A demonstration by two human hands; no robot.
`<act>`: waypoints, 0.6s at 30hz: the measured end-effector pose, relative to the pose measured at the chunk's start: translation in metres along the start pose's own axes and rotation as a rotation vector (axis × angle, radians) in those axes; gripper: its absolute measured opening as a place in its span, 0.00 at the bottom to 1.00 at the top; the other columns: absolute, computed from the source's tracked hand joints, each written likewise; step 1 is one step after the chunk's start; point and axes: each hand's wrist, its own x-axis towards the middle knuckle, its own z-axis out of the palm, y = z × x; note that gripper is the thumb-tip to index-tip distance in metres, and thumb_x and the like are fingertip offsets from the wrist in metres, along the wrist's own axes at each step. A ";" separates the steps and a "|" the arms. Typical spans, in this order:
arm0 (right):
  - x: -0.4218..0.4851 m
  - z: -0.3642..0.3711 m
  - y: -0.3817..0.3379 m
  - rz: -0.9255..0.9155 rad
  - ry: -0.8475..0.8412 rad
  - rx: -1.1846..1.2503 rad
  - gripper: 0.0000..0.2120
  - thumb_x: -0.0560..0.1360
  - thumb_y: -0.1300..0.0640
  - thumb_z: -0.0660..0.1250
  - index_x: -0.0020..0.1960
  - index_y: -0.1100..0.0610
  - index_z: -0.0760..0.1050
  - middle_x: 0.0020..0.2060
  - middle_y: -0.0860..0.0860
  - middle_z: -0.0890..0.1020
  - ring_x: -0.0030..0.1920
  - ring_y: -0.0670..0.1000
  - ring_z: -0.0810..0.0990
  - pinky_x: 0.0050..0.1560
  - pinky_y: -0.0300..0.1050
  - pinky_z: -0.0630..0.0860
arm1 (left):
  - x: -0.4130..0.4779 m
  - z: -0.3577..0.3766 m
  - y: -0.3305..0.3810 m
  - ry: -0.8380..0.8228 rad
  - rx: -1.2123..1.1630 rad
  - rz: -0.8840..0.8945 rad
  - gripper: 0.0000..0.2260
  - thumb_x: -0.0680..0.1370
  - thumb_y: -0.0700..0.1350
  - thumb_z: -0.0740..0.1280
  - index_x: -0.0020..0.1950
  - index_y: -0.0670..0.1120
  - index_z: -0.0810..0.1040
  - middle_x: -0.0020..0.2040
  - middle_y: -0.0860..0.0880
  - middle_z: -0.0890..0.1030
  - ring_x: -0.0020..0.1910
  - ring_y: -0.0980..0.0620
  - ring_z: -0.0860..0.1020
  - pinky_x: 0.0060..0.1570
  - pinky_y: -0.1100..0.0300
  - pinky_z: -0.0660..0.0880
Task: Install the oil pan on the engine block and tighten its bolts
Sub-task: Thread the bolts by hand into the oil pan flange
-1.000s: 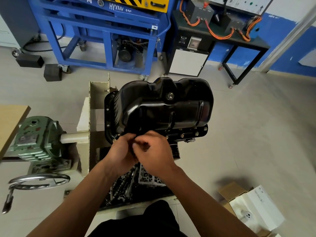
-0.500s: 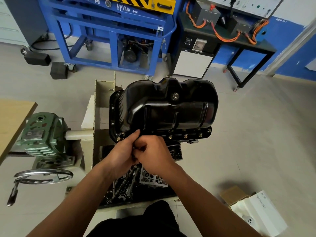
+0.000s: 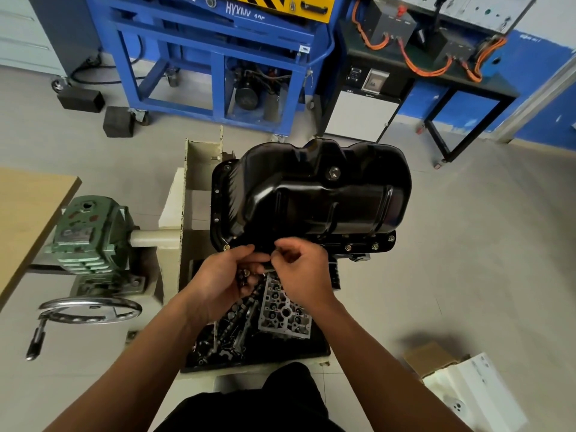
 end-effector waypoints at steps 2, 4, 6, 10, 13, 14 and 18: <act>-0.003 0.006 0.004 -0.036 0.066 0.007 0.07 0.74 0.64 0.74 0.51 0.59 0.85 0.36 0.37 0.81 0.38 0.37 0.81 0.40 0.28 0.75 | -0.002 -0.001 0.000 0.007 0.004 0.003 0.17 0.83 0.47 0.60 0.49 0.39 0.86 0.34 0.47 0.78 0.29 0.54 0.70 0.29 0.61 0.64; -0.005 0.013 0.006 -0.083 0.134 0.035 0.04 0.73 0.64 0.75 0.48 0.59 0.85 0.35 0.37 0.81 0.38 0.40 0.82 0.40 0.30 0.76 | -0.004 -0.003 0.001 0.019 0.001 0.015 0.17 0.83 0.45 0.61 0.46 0.40 0.86 0.34 0.47 0.77 0.28 0.54 0.70 0.28 0.61 0.64; -0.006 0.021 0.006 -0.118 0.177 0.030 0.03 0.72 0.64 0.76 0.45 0.59 0.85 0.36 0.43 0.82 0.37 0.44 0.81 0.39 0.35 0.78 | -0.005 -0.006 0.002 0.042 -0.011 0.032 0.16 0.83 0.45 0.61 0.45 0.40 0.85 0.33 0.48 0.77 0.28 0.55 0.70 0.26 0.62 0.64; -0.007 0.038 0.004 -0.077 0.195 -0.065 0.03 0.71 0.59 0.77 0.43 0.58 0.84 0.34 0.49 0.79 0.34 0.49 0.78 0.36 0.51 0.79 | -0.007 -0.014 0.003 0.084 -0.024 0.060 0.12 0.81 0.43 0.62 0.47 0.39 0.84 0.32 0.48 0.75 0.27 0.55 0.69 0.24 0.64 0.64; -0.008 0.048 0.001 -0.069 0.192 -0.118 0.05 0.72 0.56 0.77 0.39 0.56 0.83 0.29 0.47 0.78 0.30 0.49 0.76 0.32 0.50 0.76 | -0.007 -0.019 0.006 0.110 -0.043 0.074 0.08 0.79 0.41 0.64 0.48 0.40 0.82 0.32 0.49 0.72 0.27 0.55 0.67 0.23 0.64 0.62; -0.008 0.050 -0.001 -0.056 0.190 -0.119 0.05 0.72 0.55 0.77 0.39 0.54 0.83 0.28 0.46 0.79 0.29 0.47 0.76 0.31 0.49 0.76 | -0.007 -0.020 0.007 0.117 -0.052 0.079 0.07 0.78 0.41 0.65 0.47 0.41 0.81 0.32 0.50 0.71 0.27 0.55 0.66 0.23 0.64 0.62; -0.002 0.053 -0.007 0.119 0.148 -0.064 0.04 0.71 0.52 0.77 0.42 0.51 0.84 0.29 0.42 0.81 0.30 0.44 0.80 0.34 0.49 0.81 | -0.005 -0.021 0.011 0.138 -0.086 0.092 0.05 0.77 0.40 0.65 0.46 0.42 0.80 0.30 0.51 0.70 0.26 0.55 0.64 0.23 0.64 0.60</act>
